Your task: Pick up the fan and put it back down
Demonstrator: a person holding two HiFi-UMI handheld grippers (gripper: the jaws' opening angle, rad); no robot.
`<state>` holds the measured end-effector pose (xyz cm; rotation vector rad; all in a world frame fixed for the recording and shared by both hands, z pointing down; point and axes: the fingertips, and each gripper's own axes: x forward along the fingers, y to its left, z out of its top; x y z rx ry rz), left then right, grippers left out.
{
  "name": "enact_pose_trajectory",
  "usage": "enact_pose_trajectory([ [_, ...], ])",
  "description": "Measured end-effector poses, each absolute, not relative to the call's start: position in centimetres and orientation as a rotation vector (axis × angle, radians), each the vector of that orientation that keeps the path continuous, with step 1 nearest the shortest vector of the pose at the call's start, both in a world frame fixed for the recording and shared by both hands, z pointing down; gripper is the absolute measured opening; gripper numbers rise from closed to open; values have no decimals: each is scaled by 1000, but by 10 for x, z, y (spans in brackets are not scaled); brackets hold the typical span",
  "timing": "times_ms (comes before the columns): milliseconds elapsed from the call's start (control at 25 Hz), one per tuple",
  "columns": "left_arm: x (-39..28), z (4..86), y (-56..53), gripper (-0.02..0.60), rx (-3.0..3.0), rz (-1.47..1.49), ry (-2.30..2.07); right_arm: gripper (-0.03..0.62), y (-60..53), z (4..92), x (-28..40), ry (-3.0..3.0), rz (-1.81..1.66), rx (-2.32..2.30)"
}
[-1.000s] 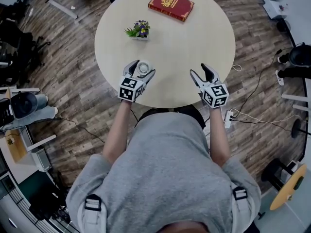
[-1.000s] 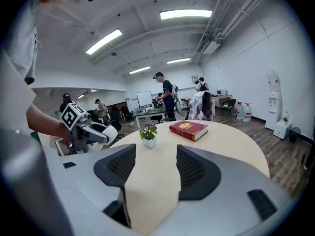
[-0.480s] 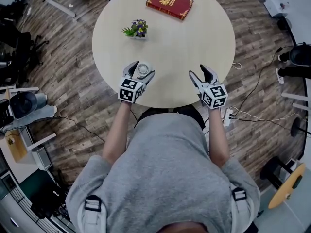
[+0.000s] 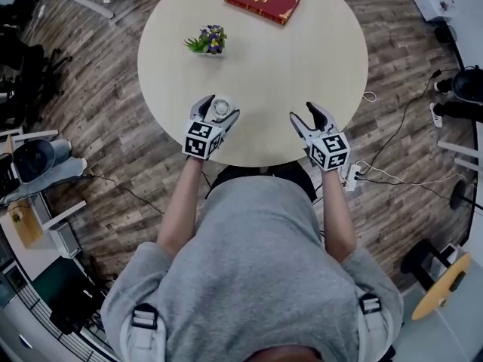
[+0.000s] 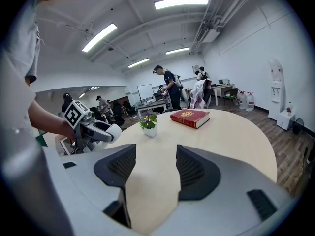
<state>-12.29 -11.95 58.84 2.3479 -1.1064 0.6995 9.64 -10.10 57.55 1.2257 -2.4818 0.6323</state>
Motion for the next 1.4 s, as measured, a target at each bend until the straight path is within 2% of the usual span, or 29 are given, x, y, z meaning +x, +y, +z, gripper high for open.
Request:
enact_pose_trajectory([
  [1400,-70,695,-156,377,2240,816,-952,259,-138,671,85,-2401,756,956],
])
